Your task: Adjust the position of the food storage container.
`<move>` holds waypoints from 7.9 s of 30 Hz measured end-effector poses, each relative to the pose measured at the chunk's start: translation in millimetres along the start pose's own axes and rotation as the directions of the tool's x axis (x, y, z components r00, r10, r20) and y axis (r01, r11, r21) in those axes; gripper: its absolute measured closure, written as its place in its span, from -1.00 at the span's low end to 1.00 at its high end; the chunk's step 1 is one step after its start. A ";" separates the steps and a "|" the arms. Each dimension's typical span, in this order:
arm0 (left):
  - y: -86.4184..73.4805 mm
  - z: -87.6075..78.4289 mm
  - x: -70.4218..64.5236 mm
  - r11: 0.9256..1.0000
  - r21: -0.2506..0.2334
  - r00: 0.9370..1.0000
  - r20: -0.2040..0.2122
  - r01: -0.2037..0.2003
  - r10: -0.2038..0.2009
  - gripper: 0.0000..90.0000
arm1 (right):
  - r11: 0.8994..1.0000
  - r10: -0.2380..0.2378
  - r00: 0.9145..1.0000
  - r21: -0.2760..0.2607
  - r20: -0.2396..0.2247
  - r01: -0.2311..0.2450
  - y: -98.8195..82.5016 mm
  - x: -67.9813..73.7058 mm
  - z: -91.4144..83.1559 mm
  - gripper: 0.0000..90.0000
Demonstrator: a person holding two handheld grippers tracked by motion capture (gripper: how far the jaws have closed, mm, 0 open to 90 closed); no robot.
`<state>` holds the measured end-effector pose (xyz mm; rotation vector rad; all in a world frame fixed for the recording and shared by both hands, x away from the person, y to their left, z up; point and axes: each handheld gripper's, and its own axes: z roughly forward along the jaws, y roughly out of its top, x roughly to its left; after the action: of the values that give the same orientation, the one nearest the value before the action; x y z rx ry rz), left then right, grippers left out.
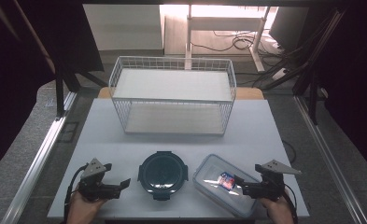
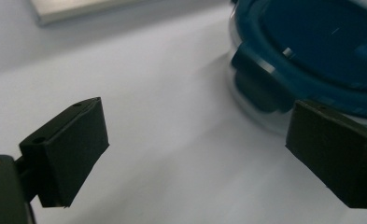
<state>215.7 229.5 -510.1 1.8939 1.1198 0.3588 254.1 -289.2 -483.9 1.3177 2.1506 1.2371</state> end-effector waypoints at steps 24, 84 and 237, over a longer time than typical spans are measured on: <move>43.1 35.7 -98.9 0.989 -0.002 0.942 0.305 -0.148 0.141 0.97 | 1.000 -0.015 1.000 0.022 0.010 0.015 0.5 3.6 0.6 -0.97; 115.7 132.0 -78.6 0.951 0.231 0.977 0.104 -0.205 0.185 1.00 | 1.000 0.000 1.000 0.028 0.012 0.000 -0.8 -1.8 -2.4 -0.97; 24.3 20.6 14.7 0.981 0.185 0.977 -0.214 0.062 -0.022 1.00 | 0.968 -0.084 0.979 0.217 -0.188 0.124 38.5 30.4 76.5 0.84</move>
<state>250.2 225.3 -505.0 2.0311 1.3760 0.4505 309.6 -217.7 -491.6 1.1992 2.5174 1.1308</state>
